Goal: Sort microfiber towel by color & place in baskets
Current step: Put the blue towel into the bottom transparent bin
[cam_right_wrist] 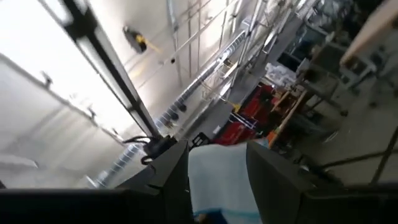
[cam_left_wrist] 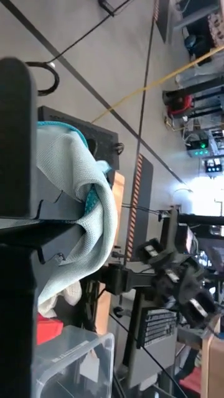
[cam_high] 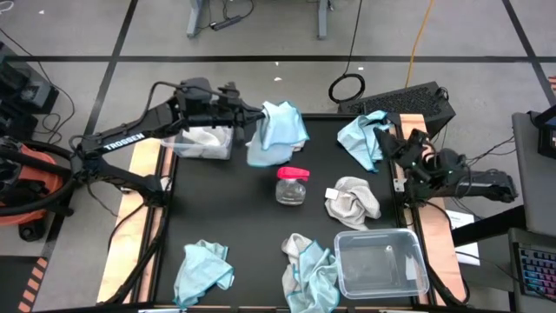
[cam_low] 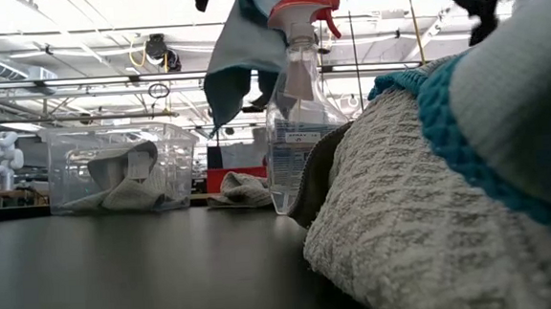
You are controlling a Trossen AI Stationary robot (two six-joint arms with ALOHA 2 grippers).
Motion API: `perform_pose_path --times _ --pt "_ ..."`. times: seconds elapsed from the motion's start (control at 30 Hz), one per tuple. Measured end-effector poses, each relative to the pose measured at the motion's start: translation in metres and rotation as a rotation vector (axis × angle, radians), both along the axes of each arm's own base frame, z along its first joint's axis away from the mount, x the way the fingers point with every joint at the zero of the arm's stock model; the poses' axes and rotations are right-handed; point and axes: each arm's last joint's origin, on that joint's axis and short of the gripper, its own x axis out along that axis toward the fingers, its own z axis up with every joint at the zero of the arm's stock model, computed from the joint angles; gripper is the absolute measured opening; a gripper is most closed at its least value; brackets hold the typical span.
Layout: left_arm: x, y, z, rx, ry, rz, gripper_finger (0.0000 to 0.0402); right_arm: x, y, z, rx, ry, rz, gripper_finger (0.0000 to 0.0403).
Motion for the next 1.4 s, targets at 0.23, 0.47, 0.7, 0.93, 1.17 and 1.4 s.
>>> perform_pose_path --times 0.23,0.47,0.7,0.93,1.17,1.4 --pt "0.001 -0.002 0.004 -0.007 -0.043 -0.003 0.0 0.042 -0.002 0.071 -0.392 0.418 -0.198 0.0204" --pt "0.002 -0.001 0.007 0.005 -0.077 -0.003 0.0 0.095 -0.01 0.114 -0.557 0.701 -0.344 0.0281" --pt "0.003 -0.003 0.017 0.0 -0.182 -0.071 0.0 0.148 -0.02 0.117 -0.585 0.871 -0.234 0.0323" --pt "0.003 -0.005 0.021 -0.012 -0.214 -0.135 0.0 0.189 -0.025 0.107 -0.633 0.923 -0.155 0.0349" --pt "0.005 -0.011 0.023 -0.027 -0.241 -0.197 0.0 0.217 -0.033 0.095 -0.603 0.919 -0.054 0.0381" --pt "0.008 -0.018 0.024 -0.027 -0.249 -0.245 0.0 0.24 -0.034 0.091 -0.641 0.888 0.037 0.0397"
